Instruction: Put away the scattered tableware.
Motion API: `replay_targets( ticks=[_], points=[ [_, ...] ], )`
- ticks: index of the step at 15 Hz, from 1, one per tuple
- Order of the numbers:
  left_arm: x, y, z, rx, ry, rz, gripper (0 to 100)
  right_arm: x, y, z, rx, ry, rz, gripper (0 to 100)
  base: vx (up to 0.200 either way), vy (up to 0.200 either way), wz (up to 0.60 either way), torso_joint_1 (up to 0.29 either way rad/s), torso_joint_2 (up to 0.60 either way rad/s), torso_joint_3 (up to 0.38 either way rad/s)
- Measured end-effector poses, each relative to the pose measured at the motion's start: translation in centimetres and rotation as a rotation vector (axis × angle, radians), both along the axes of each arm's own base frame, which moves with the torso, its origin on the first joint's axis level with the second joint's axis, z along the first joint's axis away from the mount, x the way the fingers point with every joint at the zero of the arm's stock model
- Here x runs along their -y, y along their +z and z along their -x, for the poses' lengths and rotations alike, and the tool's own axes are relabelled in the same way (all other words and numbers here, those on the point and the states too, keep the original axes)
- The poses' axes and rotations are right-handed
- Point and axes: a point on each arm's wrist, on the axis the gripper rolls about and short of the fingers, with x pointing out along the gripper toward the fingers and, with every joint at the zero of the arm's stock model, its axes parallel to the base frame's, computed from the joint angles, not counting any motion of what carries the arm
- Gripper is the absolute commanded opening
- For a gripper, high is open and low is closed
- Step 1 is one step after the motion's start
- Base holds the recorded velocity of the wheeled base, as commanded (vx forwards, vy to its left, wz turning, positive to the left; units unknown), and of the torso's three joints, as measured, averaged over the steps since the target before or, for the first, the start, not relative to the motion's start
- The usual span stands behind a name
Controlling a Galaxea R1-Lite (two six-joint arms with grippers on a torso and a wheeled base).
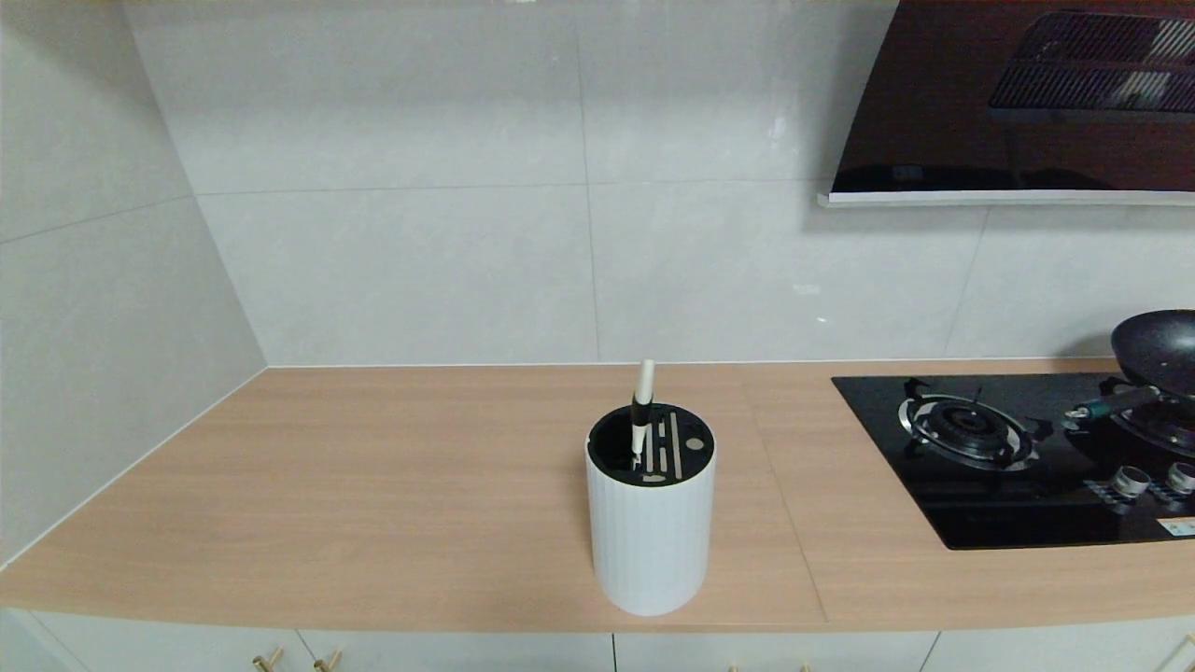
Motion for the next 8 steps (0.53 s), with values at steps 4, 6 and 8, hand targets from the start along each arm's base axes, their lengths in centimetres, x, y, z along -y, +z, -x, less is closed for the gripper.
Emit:
replay_targets(
  ticks=[4,6,8],
  points=[
    [0.0,-0.04,0.07,0.009,0.014,-0.009,100,0.0,-0.01,0.01,0.0,0.0,-0.001,100,0.0,0.0,0.0,0.0,0.0,0.0],
    [-0.01,-0.05,0.09,0.011,0.016,-0.002,100,0.0,-0.02,0.01,0.0,0.0,-0.001,100,0.0,0.0,0.0,0.0,0.0,0.0],
    [-0.01,-0.05,0.09,0.011,0.017,0.004,100,0.0,-0.02,0.01,0.0,0.0,-0.002,100,0.0,0.0,0.0,0.0,0.0,0.0]
  ],
)
